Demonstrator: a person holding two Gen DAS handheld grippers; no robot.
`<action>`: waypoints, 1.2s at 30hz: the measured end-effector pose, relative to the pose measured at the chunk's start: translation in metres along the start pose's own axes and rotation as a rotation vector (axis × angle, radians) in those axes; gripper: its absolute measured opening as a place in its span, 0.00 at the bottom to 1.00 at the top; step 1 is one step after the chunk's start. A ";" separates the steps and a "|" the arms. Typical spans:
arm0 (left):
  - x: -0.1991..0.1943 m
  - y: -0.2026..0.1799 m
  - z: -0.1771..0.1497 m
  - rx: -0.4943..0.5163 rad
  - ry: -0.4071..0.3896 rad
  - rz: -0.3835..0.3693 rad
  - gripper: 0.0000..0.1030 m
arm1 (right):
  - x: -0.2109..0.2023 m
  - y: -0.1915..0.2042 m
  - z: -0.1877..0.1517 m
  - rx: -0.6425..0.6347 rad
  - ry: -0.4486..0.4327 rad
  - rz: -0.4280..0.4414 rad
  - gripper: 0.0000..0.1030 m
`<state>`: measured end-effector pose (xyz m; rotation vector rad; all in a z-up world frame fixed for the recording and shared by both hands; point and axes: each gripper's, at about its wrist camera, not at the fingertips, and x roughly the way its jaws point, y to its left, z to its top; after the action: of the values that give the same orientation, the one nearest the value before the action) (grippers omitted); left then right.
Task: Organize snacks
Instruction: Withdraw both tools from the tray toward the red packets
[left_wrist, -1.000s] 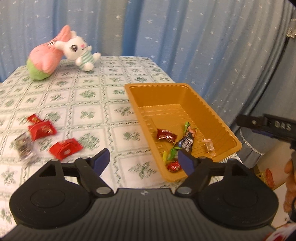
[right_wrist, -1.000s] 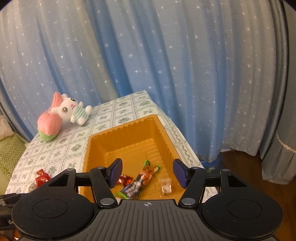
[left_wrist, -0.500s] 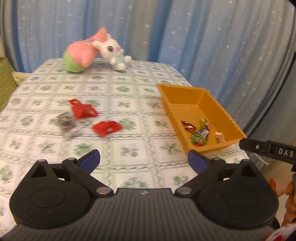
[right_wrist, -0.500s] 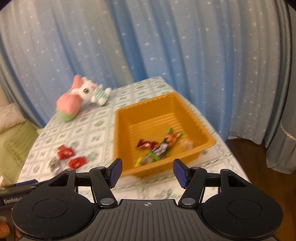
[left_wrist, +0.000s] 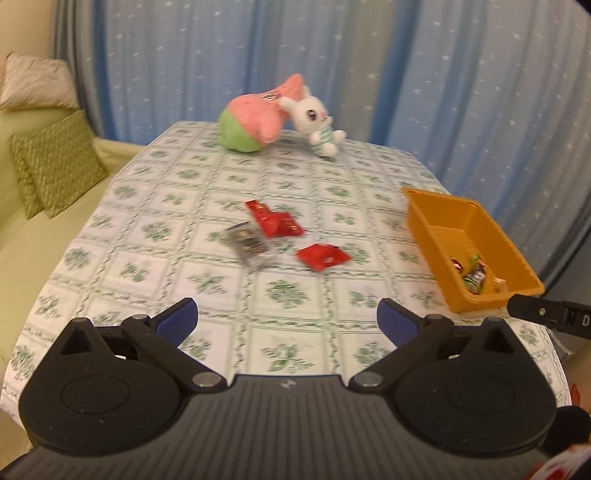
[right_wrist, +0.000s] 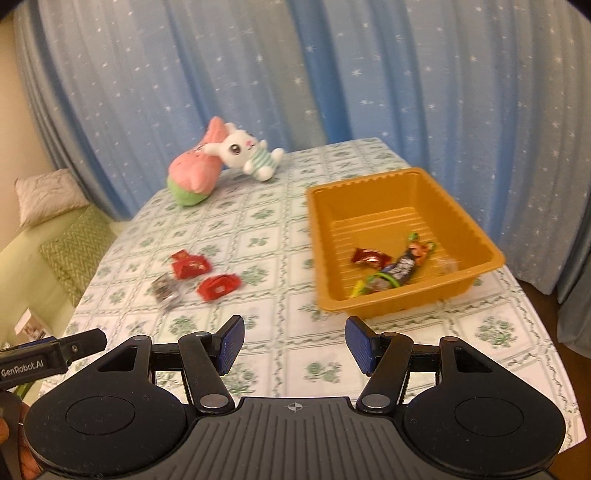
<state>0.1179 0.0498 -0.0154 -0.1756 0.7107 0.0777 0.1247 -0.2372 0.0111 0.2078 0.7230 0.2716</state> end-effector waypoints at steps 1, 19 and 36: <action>0.000 0.004 0.001 -0.008 0.007 0.006 0.99 | 0.002 0.004 0.000 -0.005 0.001 0.004 0.59; 0.019 0.038 0.015 -0.052 0.046 0.056 0.99 | 0.046 0.045 0.006 -0.046 0.053 0.047 0.59; 0.088 0.063 0.034 -0.038 0.084 0.106 0.99 | 0.131 0.059 0.012 -0.025 0.082 0.042 0.59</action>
<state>0.1975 0.1186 -0.0561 -0.1778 0.8026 0.1863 0.2166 -0.1418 -0.0448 0.1888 0.7969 0.3311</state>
